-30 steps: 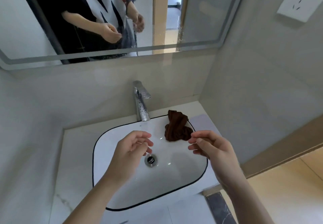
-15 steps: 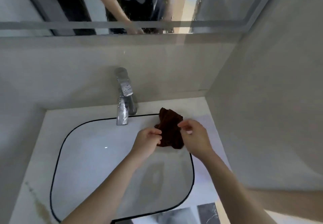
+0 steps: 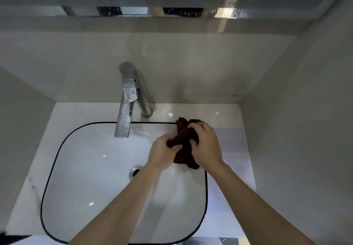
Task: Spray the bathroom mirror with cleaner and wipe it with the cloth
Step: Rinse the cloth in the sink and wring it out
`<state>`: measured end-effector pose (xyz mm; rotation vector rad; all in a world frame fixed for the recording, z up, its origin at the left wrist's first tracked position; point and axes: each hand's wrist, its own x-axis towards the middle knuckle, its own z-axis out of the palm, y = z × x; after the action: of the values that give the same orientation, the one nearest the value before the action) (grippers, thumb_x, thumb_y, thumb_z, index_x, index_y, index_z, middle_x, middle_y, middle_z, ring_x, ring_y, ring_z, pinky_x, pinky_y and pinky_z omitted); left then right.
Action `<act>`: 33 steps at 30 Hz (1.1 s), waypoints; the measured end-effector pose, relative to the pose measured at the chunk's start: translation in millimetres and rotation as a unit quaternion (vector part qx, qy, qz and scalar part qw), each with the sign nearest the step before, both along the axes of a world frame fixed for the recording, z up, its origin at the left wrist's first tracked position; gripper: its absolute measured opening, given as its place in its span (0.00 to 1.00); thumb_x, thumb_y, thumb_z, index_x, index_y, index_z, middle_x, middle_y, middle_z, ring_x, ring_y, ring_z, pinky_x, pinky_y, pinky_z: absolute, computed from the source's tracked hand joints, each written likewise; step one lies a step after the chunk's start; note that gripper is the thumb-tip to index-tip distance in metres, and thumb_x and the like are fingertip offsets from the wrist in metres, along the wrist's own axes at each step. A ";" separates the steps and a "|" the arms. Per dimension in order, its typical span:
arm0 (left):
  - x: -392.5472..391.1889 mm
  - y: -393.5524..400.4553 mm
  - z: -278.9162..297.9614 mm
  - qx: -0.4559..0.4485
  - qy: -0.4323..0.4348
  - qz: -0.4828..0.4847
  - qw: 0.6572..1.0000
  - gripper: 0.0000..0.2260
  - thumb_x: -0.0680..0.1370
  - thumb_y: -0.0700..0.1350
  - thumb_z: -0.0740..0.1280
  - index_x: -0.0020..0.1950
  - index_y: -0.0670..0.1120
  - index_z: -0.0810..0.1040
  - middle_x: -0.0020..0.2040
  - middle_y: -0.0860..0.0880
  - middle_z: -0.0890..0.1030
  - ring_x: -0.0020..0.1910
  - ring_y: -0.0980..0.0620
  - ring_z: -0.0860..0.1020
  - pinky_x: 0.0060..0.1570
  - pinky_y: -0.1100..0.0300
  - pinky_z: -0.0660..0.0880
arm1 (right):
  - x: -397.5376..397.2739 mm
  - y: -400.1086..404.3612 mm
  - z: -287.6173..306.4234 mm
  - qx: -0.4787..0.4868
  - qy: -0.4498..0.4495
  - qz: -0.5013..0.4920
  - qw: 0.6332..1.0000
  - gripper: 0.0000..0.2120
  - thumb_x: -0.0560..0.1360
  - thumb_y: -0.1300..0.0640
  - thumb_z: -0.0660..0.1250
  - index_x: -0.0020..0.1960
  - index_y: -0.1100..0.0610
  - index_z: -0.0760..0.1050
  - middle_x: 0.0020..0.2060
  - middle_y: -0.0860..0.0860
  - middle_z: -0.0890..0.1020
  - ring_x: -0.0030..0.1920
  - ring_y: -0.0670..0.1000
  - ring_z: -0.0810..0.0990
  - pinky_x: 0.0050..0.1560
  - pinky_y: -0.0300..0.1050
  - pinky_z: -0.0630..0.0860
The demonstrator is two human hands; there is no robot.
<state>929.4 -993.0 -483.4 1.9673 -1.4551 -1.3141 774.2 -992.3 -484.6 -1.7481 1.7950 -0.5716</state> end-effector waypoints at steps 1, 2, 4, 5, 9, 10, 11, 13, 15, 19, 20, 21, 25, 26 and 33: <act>0.5 0.3 3.4 -0.009 0.006 0.008 1.000 0.04 0.73 0.45 0.73 0.44 0.48 0.79 0.38 0.50 0.81 0.38 0.50 0.79 0.40 0.56 0.76 | -2.0 -2.2 3.7 -0.001 -0.004 -0.004 1.000 0.20 0.73 0.64 0.68 0.63 0.51 0.76 0.62 0.49 0.77 0.63 0.53 0.74 0.65 0.51 0.73; 0.8 0.6 7.8 -0.018 0.014 0.015 1.000 0.05 0.73 0.45 0.73 0.43 0.46 0.80 0.37 0.49 0.81 0.36 0.51 0.77 0.37 0.59 0.74 | -4.4 -4.3 7.5 -0.003 -0.008 -0.008 1.000 0.18 0.73 0.64 0.69 0.61 0.51 0.77 0.59 0.47 0.77 0.60 0.52 0.75 0.63 0.50 0.74; 0.0 0.7 22.4 -0.038 0.037 0.024 0.998 0.06 0.74 0.46 0.73 0.41 0.45 0.80 0.35 0.49 0.80 0.34 0.53 0.75 0.34 0.64 0.71 | -8.7 -7.4 18.2 -0.007 -0.027 -0.019 0.999 0.14 0.73 0.63 0.70 0.57 0.52 0.78 0.54 0.44 0.77 0.56 0.50 0.78 0.61 0.48 0.76; -0.7 0.4 31.4 -0.049 0.049 0.024 0.997 0.05 0.74 0.47 0.72 0.40 0.47 0.80 0.35 0.51 0.79 0.33 0.55 0.75 0.34 0.64 0.71 | -10.1 -7.8 25.0 -0.011 -0.045 -0.028 0.999 0.13 0.73 0.63 0.71 0.55 0.51 0.78 0.53 0.43 0.77 0.54 0.47 0.78 0.59 0.45 0.77; -1.2 1.0 75.2 -0.112 0.098 -0.002 0.989 0.03 0.74 0.46 0.72 0.41 0.49 0.80 0.35 0.53 0.80 0.36 0.55 0.77 0.39 0.60 0.73 | -14.8 -1.0 64.1 -0.022 -0.142 -0.068 0.987 0.14 0.73 0.66 0.71 0.49 0.48 0.75 0.51 0.42 0.79 0.52 0.37 0.77 0.51 0.26 0.72; -0.2 1.3 87.9 -0.126 0.111 -0.014 0.986 0.03 0.74 0.46 0.72 0.42 0.49 0.80 0.36 0.52 0.80 0.37 0.54 0.78 0.41 0.59 0.74 | -15.3 1.4 75.4 -0.019 -0.175 -0.073 0.982 0.15 0.72 0.67 0.71 0.48 0.48 0.75 0.50 0.42 0.80 0.52 0.37 0.78 0.50 0.28 0.73; 1.6 1.5 100.6 -0.142 0.120 -0.026 0.982 0.02 0.75 0.45 0.72 0.44 0.48 0.80 0.37 0.52 0.81 0.38 0.54 0.79 0.43 0.60 0.74 | -15.2 4.0 87.3 -0.022 -0.203 -0.074 0.976 0.16 0.71 0.69 0.70 0.46 0.49 0.74 0.48 0.42 0.81 0.51 0.37 0.79 0.49 0.31 0.75; 7.4 0.7 126.9 -0.184 0.131 -0.046 0.973 0.04 0.75 0.43 0.72 0.47 0.50 0.81 0.41 0.53 0.83 0.43 0.55 0.80 0.47 0.62 0.75 | -12.5 8.6 112.5 -0.044 -0.238 -0.069 0.968 0.17 0.70 0.71 0.71 0.43 0.49 0.73 0.43 0.42 0.81 0.48 0.39 0.80 0.48 0.35 0.76; 15.8 -0.4 152.6 -0.212 0.145 -0.070 0.964 0.07 0.75 0.43 0.72 0.48 0.54 0.80 0.45 0.52 0.84 0.47 0.54 0.81 0.52 0.59 0.76 | -7.1 14.4 139.7 -0.057 -0.268 -0.070 0.959 0.16 0.71 0.71 0.72 0.41 0.52 0.72 0.38 0.41 0.81 0.39 0.46 0.80 0.40 0.40 0.77; 39.7 1.3 197.3 -0.231 0.166 -0.124 0.951 0.07 0.73 0.42 0.73 0.48 0.54 0.82 0.45 0.44 0.85 0.47 0.46 0.82 0.54 0.49 0.78 | 6.0 27.0 187.2 -0.100 -0.287 -0.074 0.950 0.11 0.71 0.64 0.73 0.41 0.55 0.70 0.43 0.42 0.85 0.40 0.49 0.83 0.42 0.51 0.80; 46.1 2.8 205.6 -0.237 0.165 -0.139 0.947 0.08 0.72 0.43 0.73 0.48 0.54 0.82 0.45 0.43 0.84 0.47 0.44 0.82 0.54 0.47 0.78 | 10.8 30.1 198.0 -0.114 -0.281 -0.073 0.950 0.11 0.71 0.62 0.72 0.40 0.53 0.70 0.42 0.44 0.85 0.41 0.50 0.83 0.44 0.53 0.79; 52.7 4.9 212.6 -0.243 0.157 -0.154 0.945 0.08 0.72 0.44 0.73 0.47 0.56 0.81 0.45 0.44 0.85 0.47 0.44 0.82 0.54 0.46 0.77 | 16.4 33.3 208.9 -0.124 -0.276 -0.073 0.950 0.11 0.72 0.61 0.72 0.40 0.52 0.70 0.39 0.45 0.83 0.39 0.49 0.81 0.43 0.52 0.78; 83.6 13.6 228.1 -0.248 0.095 -0.216 0.940 0.12 0.70 0.46 0.75 0.49 0.60 0.80 0.45 0.51 0.84 0.46 0.51 0.83 0.53 0.51 0.79 | 42.6 48.6 244.7 -0.137 -0.246 -0.079 0.956 0.10 0.73 0.65 0.73 0.41 0.56 0.72 0.36 0.50 0.84 0.36 0.44 0.81 0.42 0.43 0.78; 92.0 15.5 229.2 -0.246 0.076 -0.231 0.938 0.13 0.70 0.46 0.75 0.51 0.58 0.79 0.46 0.54 0.84 0.46 0.54 0.82 0.53 0.54 0.78 | 49.8 53.5 251.9 -0.145 -0.230 -0.080 0.959 0.10 0.73 0.64 0.73 0.41 0.55 0.73 0.36 0.50 0.84 0.36 0.44 0.82 0.43 0.43 0.79; 147.8 39.5 218.7 -0.232 0.020 -0.240 0.942 0.11 0.76 0.43 0.70 0.56 0.54 0.79 0.48 0.59 0.83 0.46 0.64 0.81 0.50 0.65 0.74 | 90.4 81.7 287.4 -0.200 -0.166 -0.086 0.962 0.10 0.72 0.64 0.73 0.40 0.53 0.73 0.39 0.50 0.85 0.43 0.53 0.83 0.46 0.49 0.81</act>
<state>1077.1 -953.5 -264.7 1.3232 -2.0823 -1.0349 864.6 -910.6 -197.2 -1.6228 1.6773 -1.2959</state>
